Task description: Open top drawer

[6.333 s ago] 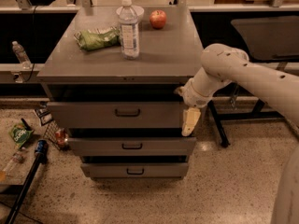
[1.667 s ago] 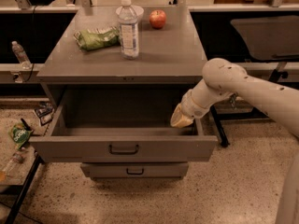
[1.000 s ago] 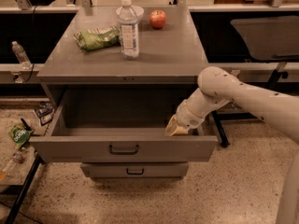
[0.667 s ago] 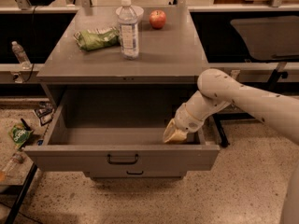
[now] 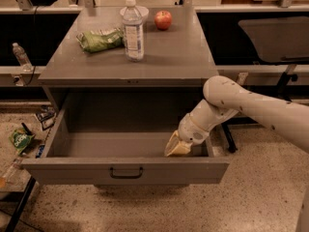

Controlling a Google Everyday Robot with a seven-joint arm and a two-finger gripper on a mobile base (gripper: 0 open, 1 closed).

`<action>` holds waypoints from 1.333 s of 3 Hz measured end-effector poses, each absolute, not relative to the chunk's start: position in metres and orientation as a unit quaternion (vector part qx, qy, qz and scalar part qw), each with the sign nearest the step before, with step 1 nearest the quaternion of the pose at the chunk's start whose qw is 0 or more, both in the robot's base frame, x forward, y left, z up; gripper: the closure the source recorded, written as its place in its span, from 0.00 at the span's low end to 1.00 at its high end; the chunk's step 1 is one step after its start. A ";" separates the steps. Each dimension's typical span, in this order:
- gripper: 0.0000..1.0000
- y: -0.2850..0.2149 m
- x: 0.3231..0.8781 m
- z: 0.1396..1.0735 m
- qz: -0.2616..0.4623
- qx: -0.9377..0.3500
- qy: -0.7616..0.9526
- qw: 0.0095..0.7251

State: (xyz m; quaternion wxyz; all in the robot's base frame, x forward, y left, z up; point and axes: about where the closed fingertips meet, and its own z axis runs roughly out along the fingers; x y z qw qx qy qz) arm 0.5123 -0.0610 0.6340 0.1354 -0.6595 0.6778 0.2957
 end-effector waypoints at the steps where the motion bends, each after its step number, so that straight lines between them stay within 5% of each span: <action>1: 1.00 -0.059 0.517 0.648 0.284 -0.655 0.683 0.154; 4: 1.00 -0.074 0.564 0.792 0.129 -0.656 0.664 0.335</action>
Offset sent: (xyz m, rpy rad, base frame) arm 0.0616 -0.0123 0.1351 -0.0411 -0.4959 -0.1123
